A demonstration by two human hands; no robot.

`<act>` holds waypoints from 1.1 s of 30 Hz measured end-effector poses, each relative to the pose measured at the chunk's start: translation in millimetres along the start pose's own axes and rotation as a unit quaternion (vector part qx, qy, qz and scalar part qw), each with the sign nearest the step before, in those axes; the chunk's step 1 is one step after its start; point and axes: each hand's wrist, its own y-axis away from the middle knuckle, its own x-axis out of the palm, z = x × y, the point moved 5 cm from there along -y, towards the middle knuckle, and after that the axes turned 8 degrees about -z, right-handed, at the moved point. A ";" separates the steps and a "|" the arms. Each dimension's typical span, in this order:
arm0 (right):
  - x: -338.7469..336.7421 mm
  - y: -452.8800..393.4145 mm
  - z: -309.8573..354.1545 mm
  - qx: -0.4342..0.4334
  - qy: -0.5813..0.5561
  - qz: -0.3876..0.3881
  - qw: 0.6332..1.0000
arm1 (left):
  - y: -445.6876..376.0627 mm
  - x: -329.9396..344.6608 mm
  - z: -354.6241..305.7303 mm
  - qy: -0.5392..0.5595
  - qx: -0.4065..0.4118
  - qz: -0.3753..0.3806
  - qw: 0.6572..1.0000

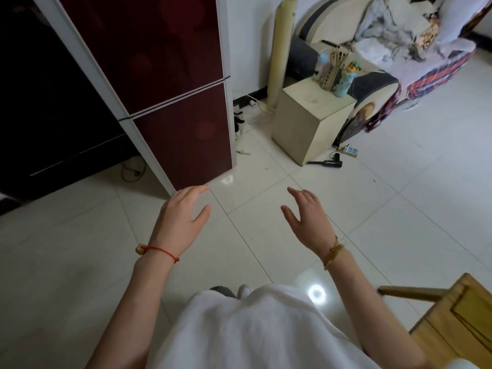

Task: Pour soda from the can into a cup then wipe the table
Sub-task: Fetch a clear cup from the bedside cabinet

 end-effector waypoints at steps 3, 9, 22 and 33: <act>1.9 -36.4 -2.1 0.013 0.002 0.003 1.000 | -42.6 8.0 2.5 0.001 0.000 0.013 1.000; 16.1 -100.5 -21.1 0.051 -0.002 0.002 0.999 | -132.1 40.0 11.6 0.005 0.030 0.045 0.999; 8.1 -324.1 -45.4 0.129 -0.003 -0.083 0.988 | -403.0 99.3 -2.6 0.023 0.146 0.079 0.986; 4.7 -439.0 -84.7 0.217 -0.004 -0.115 0.969 | -570.1 164.7 -39.0 0.024 0.196 0.169 0.966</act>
